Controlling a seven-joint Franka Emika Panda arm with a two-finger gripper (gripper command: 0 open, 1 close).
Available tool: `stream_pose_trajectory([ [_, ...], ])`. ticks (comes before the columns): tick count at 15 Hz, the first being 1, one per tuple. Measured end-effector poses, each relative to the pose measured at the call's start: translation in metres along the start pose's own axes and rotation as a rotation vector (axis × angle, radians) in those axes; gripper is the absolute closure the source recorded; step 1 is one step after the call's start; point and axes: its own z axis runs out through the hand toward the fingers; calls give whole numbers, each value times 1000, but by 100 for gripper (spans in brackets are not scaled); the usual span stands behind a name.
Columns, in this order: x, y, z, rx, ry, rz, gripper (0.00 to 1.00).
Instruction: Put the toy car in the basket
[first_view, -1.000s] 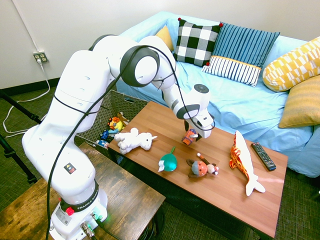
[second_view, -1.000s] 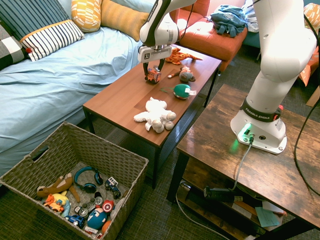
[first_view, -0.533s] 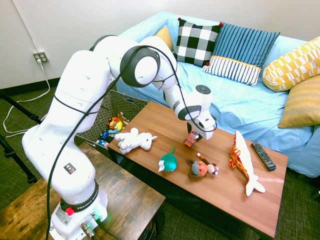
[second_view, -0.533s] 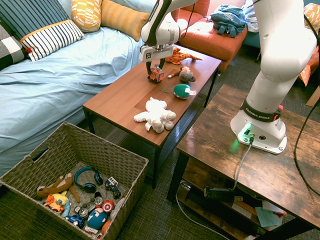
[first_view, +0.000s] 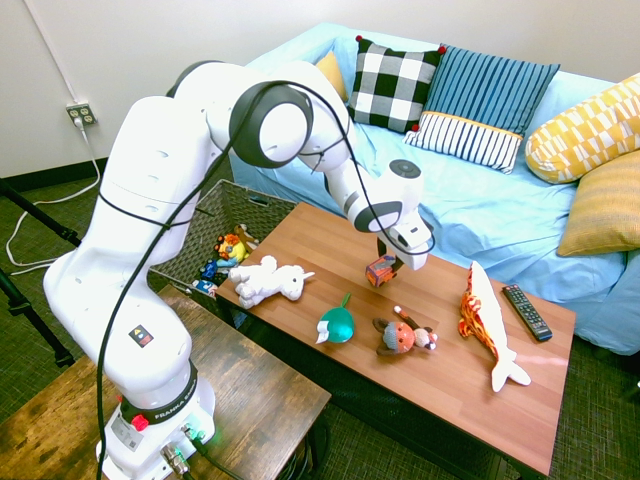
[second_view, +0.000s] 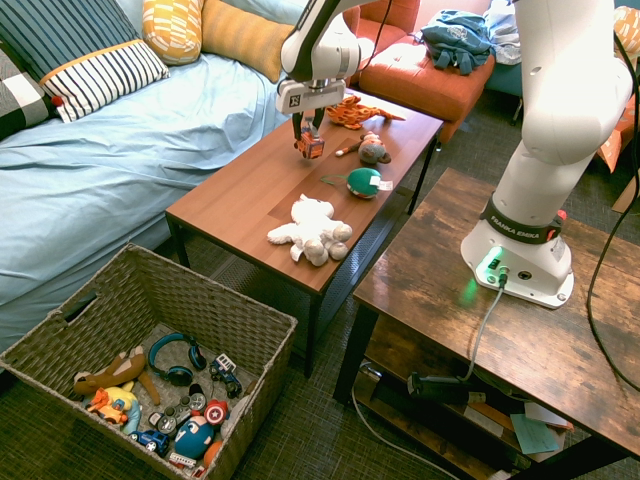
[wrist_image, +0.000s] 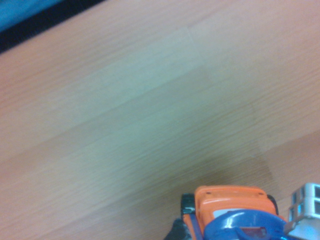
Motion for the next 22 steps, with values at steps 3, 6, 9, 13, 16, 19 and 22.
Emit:
stream_pose_trajectory([
  [3, -54, -41, -80, 56, 47, -78, 100],
  [6, -188, -112, -169, 61, 89, -220, 100],
  [9, -380, -170, -226, 36, 91, -407, 100],
  [13, -573, -181, -163, -123, 78, -584, 100],
  [16, -581, -194, -58, -244, 57, -562, 100],
  [19, -584, -203, 32, -316, -4, -535, 0],
  [22, -603, -229, 21, -316, -31, -536, 0],
])
